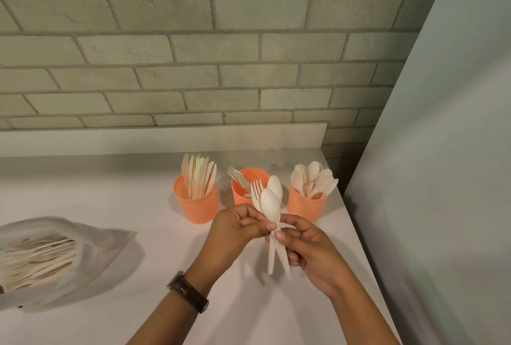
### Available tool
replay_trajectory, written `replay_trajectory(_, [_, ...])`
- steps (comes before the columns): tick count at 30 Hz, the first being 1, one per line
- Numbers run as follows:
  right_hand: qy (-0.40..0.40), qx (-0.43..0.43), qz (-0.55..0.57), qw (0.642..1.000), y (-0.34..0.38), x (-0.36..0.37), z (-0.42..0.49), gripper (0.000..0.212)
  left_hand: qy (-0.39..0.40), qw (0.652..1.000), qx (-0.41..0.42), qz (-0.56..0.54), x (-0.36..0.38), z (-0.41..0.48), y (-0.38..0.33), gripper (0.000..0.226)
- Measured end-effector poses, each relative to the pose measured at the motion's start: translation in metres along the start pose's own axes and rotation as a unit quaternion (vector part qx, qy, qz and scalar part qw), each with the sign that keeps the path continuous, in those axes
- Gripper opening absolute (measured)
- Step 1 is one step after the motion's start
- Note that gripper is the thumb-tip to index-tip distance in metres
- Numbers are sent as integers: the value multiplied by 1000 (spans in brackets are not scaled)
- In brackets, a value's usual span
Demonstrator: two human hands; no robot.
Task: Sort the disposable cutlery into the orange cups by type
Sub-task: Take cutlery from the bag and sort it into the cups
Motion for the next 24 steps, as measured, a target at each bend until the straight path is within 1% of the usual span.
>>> replay_trajectory(2, [24, -8, -17, 1000, 5, 2, -1, 40, 27, 1000, -4, -13, 2, 2, -4, 12])
replay_trajectory(4, [34, -10, -23, 999, 6, 1, -1, 40, 55, 998, -6, -5, 5, 2, -7, 10])
replay_trajectory(6, [23, -4, -22, 999, 5, -2, 0, 38, 69, 998, -7, 9, 7, 2, -8, 11])
replay_trajectory(8, [-5, -1, -11, 1000, 4, -9, 3, 31, 62, 998, -9, 11, 6, 3, -10, 16])
replay_trajectory(10, [-50, -5, -1, 999, 5, -20, 6, 18, 24, 1000, 0, 4, -4, 7, -16, 12])
replay_trajectory(13, [-122, -24, -35, 992, 9, -42, 7, 4, -57, 998, 24, -19, -30, 18, -31, 7])
replay_trajectory(15, [-157, -41, -67, 984, 12, -54, 6, 4, -107, 993, 44, -37, -48, 29, -43, 10])
replay_trajectory(17, [-182, -54, -89, 978, 14, -61, 6, 4, -155, 984, 79, -31, -63, 42, -56, 13])
replay_trajectory(19, [-201, -63, -95, 973, 15, -65, 5, 5, -196, 974, 115, -4, -70, 55, -66, 16])
replay_trajectory(21, [-219, -74, -99, 968, 18, -68, 4, 8, -226, 965, 128, 37, -67, 67, -62, 16])
replay_trajectory(22, [-226, -81, -101, 965, 20, -68, 2, 9, -233, 962, 127, 64, -63, 73, -56, 15])
replay_trajectory(24, [-242, -96, -109, 959, 25, -69, -1, 10, -224, 958, 117, 132, -51, 83, -39, 11])
Point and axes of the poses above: each hand's wrist, its own z-axis towards the middle knuckle, its own x-axis out of the palm, y = z × x, the point moved 9 cm from there along z, towards the middle knuckle, and after that the axes turned 6 degrees about -y, right-handed, at the moved point
